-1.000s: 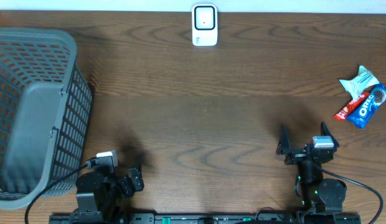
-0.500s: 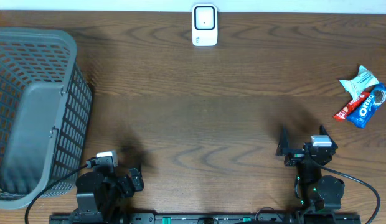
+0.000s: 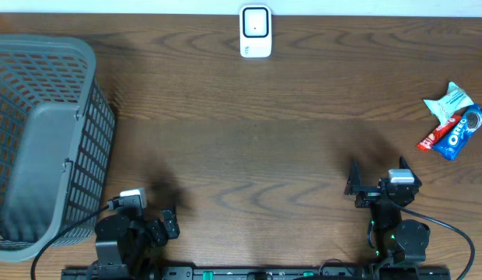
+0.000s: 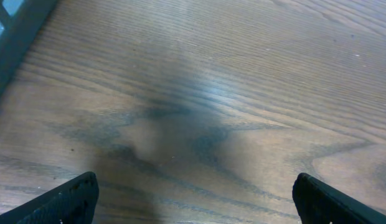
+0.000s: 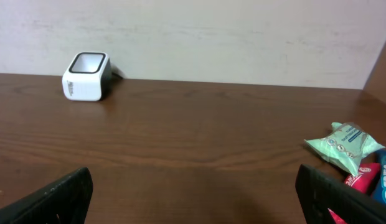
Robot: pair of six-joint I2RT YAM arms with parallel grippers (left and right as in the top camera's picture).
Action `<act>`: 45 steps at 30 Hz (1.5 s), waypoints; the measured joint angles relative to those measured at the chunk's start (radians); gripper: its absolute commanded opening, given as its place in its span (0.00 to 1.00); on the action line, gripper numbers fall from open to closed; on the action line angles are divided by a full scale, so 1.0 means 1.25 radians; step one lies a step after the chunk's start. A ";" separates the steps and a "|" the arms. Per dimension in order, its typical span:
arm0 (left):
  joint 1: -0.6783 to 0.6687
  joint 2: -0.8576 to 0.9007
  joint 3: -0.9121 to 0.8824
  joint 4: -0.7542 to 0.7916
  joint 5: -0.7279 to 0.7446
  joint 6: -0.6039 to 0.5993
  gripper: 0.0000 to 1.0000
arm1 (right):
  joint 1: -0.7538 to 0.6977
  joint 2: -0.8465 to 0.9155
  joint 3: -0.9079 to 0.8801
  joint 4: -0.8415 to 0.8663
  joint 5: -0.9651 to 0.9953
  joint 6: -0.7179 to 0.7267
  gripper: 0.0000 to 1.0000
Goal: Scan the item barcode
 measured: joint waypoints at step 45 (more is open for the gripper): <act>-0.021 -0.026 -0.213 0.699 -0.142 0.174 1.00 | 0.000 -0.001 -0.001 0.000 0.001 0.000 0.99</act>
